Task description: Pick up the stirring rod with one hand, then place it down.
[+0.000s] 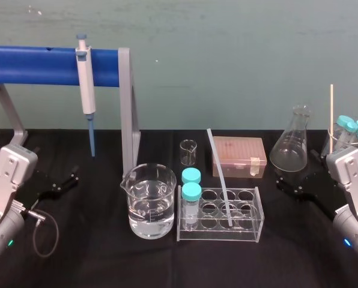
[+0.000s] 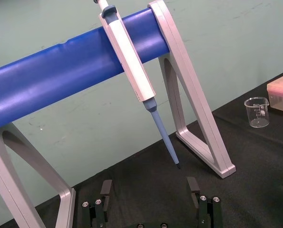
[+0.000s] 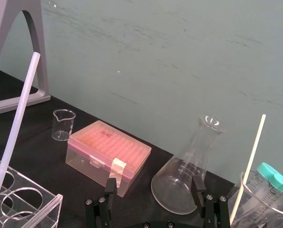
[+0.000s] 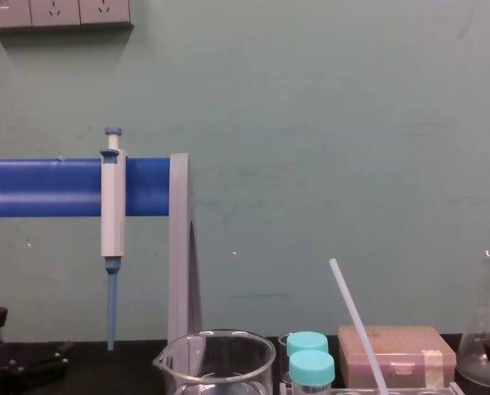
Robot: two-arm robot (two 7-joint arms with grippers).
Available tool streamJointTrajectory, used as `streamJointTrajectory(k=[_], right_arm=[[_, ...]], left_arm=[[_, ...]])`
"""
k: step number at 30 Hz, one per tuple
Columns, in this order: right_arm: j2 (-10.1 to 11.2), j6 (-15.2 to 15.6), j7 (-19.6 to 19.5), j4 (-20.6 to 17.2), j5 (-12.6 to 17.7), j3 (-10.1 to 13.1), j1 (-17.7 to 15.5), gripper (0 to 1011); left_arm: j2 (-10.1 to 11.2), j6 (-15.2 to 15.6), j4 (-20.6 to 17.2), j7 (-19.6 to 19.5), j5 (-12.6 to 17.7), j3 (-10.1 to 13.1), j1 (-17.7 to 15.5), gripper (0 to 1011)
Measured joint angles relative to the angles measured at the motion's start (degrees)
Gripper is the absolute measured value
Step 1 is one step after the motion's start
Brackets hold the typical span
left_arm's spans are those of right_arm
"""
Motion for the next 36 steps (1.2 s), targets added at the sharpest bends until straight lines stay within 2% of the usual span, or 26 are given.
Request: streamJointTrajectory(k=[36], right_arm=[[0.0, 0.0, 0.0, 0.0, 0.0, 0.0, 0.0, 1004]], left_arm=[[0.0, 0.0, 0.0, 0.0, 0.0, 0.0, 0.0, 1000]])
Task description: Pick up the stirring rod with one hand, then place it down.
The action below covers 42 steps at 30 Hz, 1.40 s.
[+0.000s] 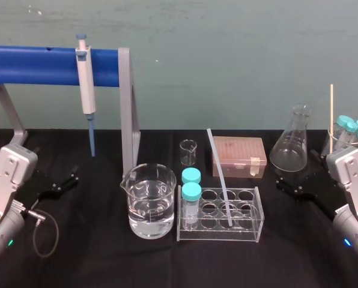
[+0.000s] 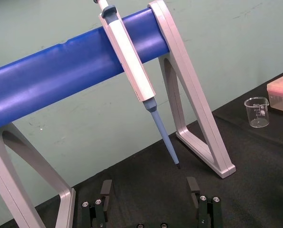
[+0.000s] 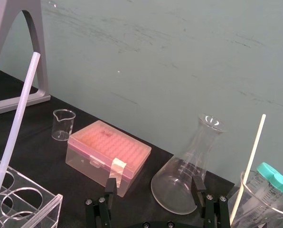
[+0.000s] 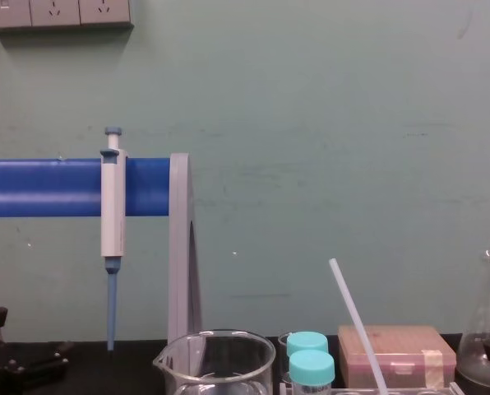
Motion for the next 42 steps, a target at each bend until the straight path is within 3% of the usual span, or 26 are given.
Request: streamJointTrajectory(k=[23, 26, 30, 37, 42], right_arm=[[-0.2, 0.0, 0.5, 0.0, -0.2, 0.6, 0.2, 1004], [-0.8, 0.3, 2.5, -0.6, 1.9, 1.7, 0.7, 1004], [-2.3, 2.4, 6.9, -1.7, 7.4, 3.5, 1.7, 1004], [-5.6, 10.1, 17.4, -3.2, 19.1, 5.9, 5.3, 1004], [-7.4, 13.9, 22.0, -2.9, 22.5, 5.8, 8.0, 1004]], left_arm=[[0.0, 0.0, 0.0, 0.0, 0.0, 0.0, 0.0, 1000], [0.0, 0.0, 0.0, 0.0, 0.0, 0.0, 0.0, 1000], [0.0, 0.0, 0.0, 0.0, 0.0, 0.0, 0.0, 1000], [0.0, 0.0, 0.0, 0.0, 0.0, 0.0, 0.0, 1000], [0.0, 0.0, 0.0, 0.0, 0.0, 0.0, 0.0, 1000]])
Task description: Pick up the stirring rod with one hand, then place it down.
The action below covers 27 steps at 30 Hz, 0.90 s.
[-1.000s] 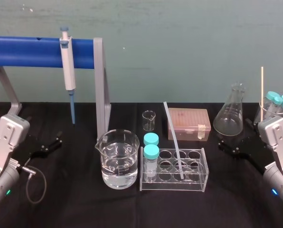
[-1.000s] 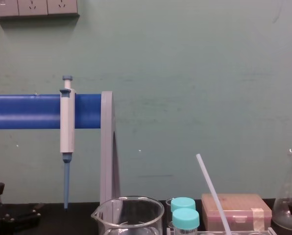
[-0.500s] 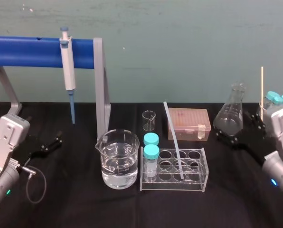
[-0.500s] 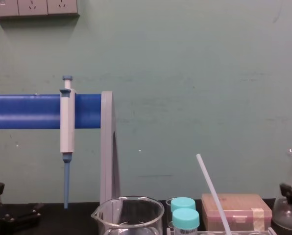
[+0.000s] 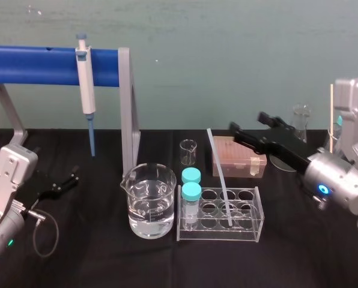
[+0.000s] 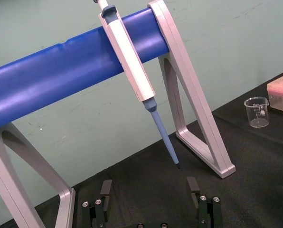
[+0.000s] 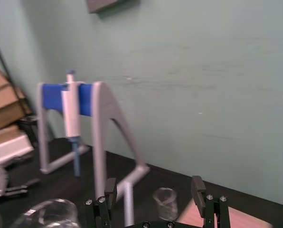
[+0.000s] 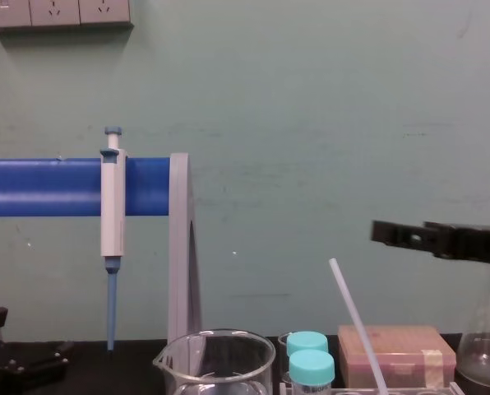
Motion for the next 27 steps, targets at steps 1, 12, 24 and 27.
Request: streamJointTrajectory(k=[1, 12, 24, 27], right_arm=[[-0.5, 1.0, 1.1, 0.4, 0.5, -0.4, 0.9, 1004], [-3.1, 9.0, 1.4, 4.9, -0.8, -5.4, 7.2, 1004], [-5.0, 15.0, -1.1, 7.5, -2.0, -7.4, 9.2, 1004], [-4.9, 15.6, -1.1, 7.7, -2.6, -7.9, 9.3, 1004]], left_arm=[[0.0, 0.0, 0.0, 0.0, 0.0, 0.0, 0.0, 1000], [0.0, 0.0, 0.0, 0.0, 0.0, 0.0, 0.0, 1000], [0.0, 0.0, 0.0, 0.0, 0.0, 0.0, 0.0, 1000], [0.0, 0.0, 0.0, 0.0, 0.0, 0.0, 0.0, 1000]])
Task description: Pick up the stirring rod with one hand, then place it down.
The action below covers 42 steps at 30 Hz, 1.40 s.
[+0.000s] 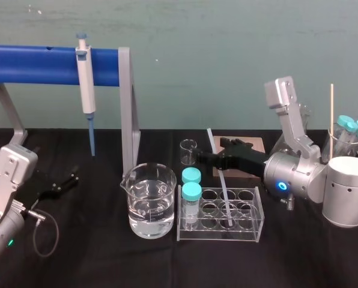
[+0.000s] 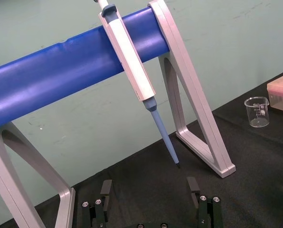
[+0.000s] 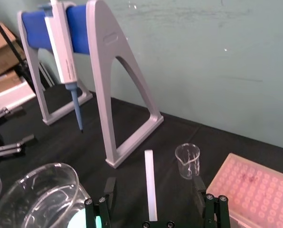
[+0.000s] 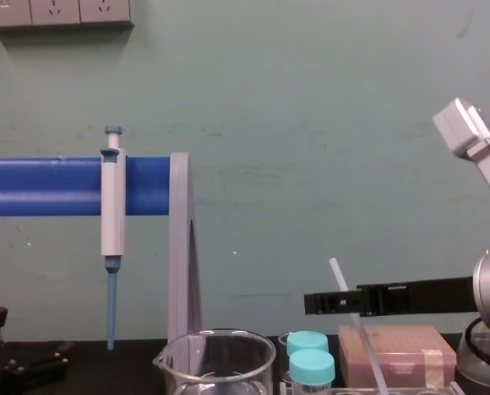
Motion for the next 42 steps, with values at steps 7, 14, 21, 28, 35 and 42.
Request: streamJointTrajectory(k=[7, 14, 21, 28, 35, 42], right_arm=[[0.6, -0.3, -0.3, -0.4, -2.2, -0.9, -0.2, 1004], [0.5, -0.2, -0.3, -0.4, -2.0, -0.7, -0.2, 1004], [0.5, -0.2, -0.3, -0.4, -1.7, -0.6, -0.2, 948], [0.4, -0.2, -0.3, -0.4, -1.6, -0.6, -0.2, 767], [0.4, -0.1, -0.3, -0.4, -1.5, -0.5, -0.2, 551], [0.4, -0.1, -0.3, -0.4, -1.5, -0.5, -0.2, 334]], left_arm=[[0.0, 0.0, 0.0, 0.0, 0.0, 0.0, 0.0, 1000], [0.0, 0.0, 0.0, 0.0, 0.0, 0.0, 0.0, 1000], [0.0, 0.0, 0.0, 0.0, 0.0, 0.0, 0.0, 1000], [0.0, 0.0, 0.0, 0.0, 0.0, 0.0, 0.0, 1000], [0.0, 0.0, 0.0, 0.0, 0.0, 0.0, 0.0, 1000], [0.0, 0.0, 0.0, 0.0, 0.0, 0.0, 0.0, 1000]])
